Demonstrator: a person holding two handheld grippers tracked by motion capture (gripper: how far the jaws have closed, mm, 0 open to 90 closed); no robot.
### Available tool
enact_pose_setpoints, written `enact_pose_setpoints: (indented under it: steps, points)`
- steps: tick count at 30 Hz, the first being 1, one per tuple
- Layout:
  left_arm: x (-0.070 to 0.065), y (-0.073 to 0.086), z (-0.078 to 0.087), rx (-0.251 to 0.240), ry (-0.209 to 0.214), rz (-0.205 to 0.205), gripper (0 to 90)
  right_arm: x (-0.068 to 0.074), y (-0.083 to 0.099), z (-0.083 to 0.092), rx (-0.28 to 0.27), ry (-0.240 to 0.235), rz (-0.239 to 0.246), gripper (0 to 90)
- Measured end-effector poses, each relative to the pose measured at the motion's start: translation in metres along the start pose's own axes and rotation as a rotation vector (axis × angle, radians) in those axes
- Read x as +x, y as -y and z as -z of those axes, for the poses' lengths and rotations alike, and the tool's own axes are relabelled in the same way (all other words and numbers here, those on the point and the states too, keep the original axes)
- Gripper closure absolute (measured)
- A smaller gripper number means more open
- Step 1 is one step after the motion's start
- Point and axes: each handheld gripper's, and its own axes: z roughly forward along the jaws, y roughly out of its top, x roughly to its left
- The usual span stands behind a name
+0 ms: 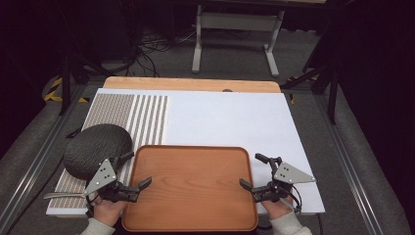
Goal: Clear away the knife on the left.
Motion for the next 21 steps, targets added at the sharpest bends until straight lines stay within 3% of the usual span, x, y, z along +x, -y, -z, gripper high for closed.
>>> enact_pose_setpoints:
  steps: [11, 15, 21]
  points:
    - [0.004, -0.003, 0.004, -0.035, 0.036, 0.008, 0.4, -0.002, 0.001, 0.002, -0.001, -0.001, -0.011, 0.6]
    - [0.004, -0.004, 0.004, -0.021, 0.036, 0.02, 0.0, -0.001, 0.001, 0.003, -0.001, 0.001, -0.012, 0.6]
    - [0.002, -0.013, 0.005, 0.024, 0.041, -0.026, 0.0, -0.002, 0.002, 0.004, 0.0, 0.002, -0.012, 0.6]
